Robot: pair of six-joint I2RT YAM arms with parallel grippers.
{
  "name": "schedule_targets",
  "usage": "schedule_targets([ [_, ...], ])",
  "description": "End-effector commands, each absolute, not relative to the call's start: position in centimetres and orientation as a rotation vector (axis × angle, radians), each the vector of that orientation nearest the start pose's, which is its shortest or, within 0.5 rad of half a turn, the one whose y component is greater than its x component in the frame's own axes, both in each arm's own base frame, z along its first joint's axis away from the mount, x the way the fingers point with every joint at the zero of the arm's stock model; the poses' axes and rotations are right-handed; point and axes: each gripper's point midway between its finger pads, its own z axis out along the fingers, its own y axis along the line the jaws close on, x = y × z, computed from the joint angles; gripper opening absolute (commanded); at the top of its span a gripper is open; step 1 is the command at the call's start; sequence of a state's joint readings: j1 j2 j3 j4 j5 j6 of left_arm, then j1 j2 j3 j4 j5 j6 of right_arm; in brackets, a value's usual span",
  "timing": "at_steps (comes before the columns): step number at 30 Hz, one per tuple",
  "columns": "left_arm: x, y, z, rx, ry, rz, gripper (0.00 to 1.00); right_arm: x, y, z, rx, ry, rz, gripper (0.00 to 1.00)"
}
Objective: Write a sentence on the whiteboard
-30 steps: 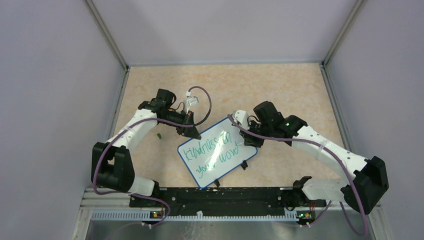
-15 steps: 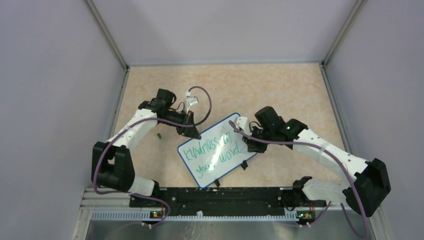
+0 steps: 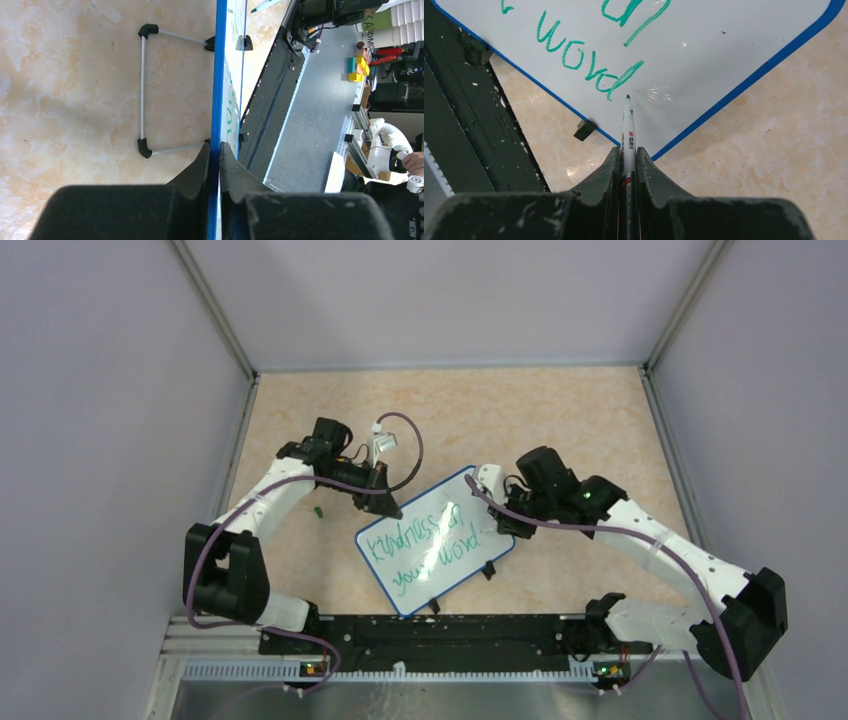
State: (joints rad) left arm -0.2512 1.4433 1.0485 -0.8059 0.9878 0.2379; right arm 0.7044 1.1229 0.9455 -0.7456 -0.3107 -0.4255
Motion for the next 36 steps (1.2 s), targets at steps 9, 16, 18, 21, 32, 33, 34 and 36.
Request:
schedule_targets([
  [9, 21.3, -19.4, 12.0, 0.872, 2.465, -1.228, 0.00, 21.6, 20.8, 16.4, -1.367, 1.994, 0.401, 0.00],
  [16, 21.3, -19.4, 12.1, 0.875, 2.457, -1.224, 0.00, 21.7, 21.4, 16.2, -1.382, 1.989, 0.428, 0.00],
  [18, 21.3, -19.4, 12.2, 0.875, 2.456, -1.224, 0.00, 21.6, 21.7, 16.2, -1.388, 1.988, 0.443, 0.00],
  [21, 21.3, -19.4, 12.2, 0.875, 2.456, -1.223, 0.00, 21.3, 21.9, 16.1, -1.402, 1.988, 0.464, 0.00],
  [32, 21.3, -19.4, 12.0, 0.871, 2.464, -1.226, 0.00, 19.8, 20.7, 13.8, -1.501, 2.006, 0.443, 0.00],
  [33, 21.3, -19.4, 12.0, 0.872, 2.462, -1.225, 0.00, 19.8, 20.6, 13.6, -1.502, 2.010, 0.437, 0.00],
  [34, 21.3, -19.4, 12.1, 0.872, 2.461, -1.224, 0.00, 19.8, 20.5, 13.7, -1.501, 2.010, 0.433, 0.00],
  [36, 21.3, -19.4, 12.1, 0.873, 2.460, -1.221, 0.00, 19.8, 20.4, 13.8, -1.502, 2.006, 0.424, 0.00],
])
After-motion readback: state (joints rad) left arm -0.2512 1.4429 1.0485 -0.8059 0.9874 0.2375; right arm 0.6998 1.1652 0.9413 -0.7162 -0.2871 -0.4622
